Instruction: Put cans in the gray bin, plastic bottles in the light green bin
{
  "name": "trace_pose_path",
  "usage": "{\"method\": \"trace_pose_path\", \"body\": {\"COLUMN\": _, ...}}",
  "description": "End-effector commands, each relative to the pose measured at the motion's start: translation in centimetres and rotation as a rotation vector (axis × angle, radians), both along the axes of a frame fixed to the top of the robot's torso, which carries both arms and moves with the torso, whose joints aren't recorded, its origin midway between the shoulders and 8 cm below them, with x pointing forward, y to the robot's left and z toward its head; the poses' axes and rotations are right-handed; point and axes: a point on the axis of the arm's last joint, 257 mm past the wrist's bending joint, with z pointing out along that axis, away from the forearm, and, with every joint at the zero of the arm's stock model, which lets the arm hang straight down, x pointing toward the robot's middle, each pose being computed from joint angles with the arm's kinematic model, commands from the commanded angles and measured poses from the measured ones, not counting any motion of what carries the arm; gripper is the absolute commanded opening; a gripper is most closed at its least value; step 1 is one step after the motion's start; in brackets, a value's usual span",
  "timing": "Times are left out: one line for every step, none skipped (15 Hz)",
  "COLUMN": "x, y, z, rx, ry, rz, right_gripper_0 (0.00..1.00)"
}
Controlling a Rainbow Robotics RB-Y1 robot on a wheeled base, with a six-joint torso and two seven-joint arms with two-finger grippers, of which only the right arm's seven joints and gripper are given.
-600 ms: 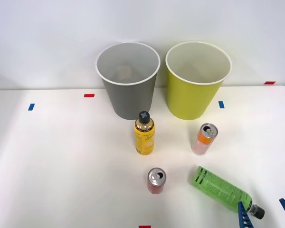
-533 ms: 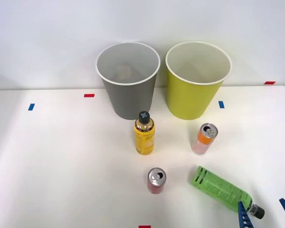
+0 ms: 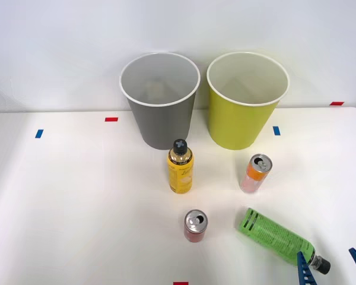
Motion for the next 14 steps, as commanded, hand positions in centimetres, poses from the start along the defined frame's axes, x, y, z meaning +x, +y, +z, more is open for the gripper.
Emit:
{"method": "trace_pose_path", "body": {"x": 0.0, "y": 0.0, "z": 0.0, "rx": 0.0, "ry": 0.0, "rz": 0.0, "right_gripper_0": 1.0}}
{"method": "trace_pose_path", "body": {"x": 0.0, "y": 0.0, "z": 0.0, "rx": 0.0, "ry": 0.0, "rz": 0.0, "right_gripper_0": 1.0}}
{"method": "trace_pose_path", "body": {"x": 0.0, "y": 0.0, "z": 0.0, "rx": 0.0, "ry": 0.0, "rz": 0.0, "right_gripper_0": 1.0}}
{"method": "trace_pose_path", "body": {"x": 0.0, "y": 0.0, "z": 0.0, "rx": 0.0, "ry": 0.0, "rz": 0.0, "right_gripper_0": 1.0}}
{"method": "trace_pose_path", "body": {"x": 0.0, "y": 0.0, "z": 0.0, "rx": 0.0, "ry": 0.0, "rz": 0.0, "right_gripper_0": 1.0}}
{"method": "trace_pose_path", "body": {"x": 0.0, "y": 0.0, "z": 0.0, "rx": 0.0, "ry": 0.0, "rz": 0.0, "right_gripper_0": 1.0}}
{"method": "trace_pose_path", "body": {"x": 0.0, "y": 0.0, "z": 0.0, "rx": 0.0, "ry": 0.0, "rz": 0.0, "right_gripper_0": 1.0}}
{"method": "trace_pose_path", "body": {"x": 0.0, "y": 0.0, "z": 0.0, "rx": 0.0, "ry": 0.0, "rz": 0.0, "right_gripper_0": 1.0}}
{"method": "trace_pose_path", "body": {"x": 0.0, "y": 0.0, "z": 0.0, "rx": 0.0, "ry": 0.0, "rz": 0.0, "right_gripper_0": 1.0}}
{"method": "trace_pose_path", "body": {"x": 0.0, "y": 0.0, "z": 0.0, "rx": 0.0, "ry": 0.0, "rz": 0.0, "right_gripper_0": 1.0}}
{"method": "trace_pose_path", "body": {"x": 0.0, "y": 0.0, "z": 0.0, "rx": 0.0, "ry": 0.0, "rz": 0.0, "right_gripper_0": 1.0}}
{"method": "trace_pose_path", "body": {"x": 0.0, "y": 0.0, "z": 0.0, "rx": 0.0, "ry": 0.0, "rz": 0.0, "right_gripper_0": 1.0}}
{"method": "trace_pose_path", "body": {"x": 0.0, "y": 0.0, "z": 0.0, "rx": 0.0, "ry": 0.0, "rz": 0.0, "right_gripper_0": 1.0}}
{"method": "trace_pose_path", "body": {"x": 0.0, "y": 0.0, "z": 0.0, "rx": 0.0, "ry": 0.0, "rz": 0.0, "right_gripper_0": 1.0}}
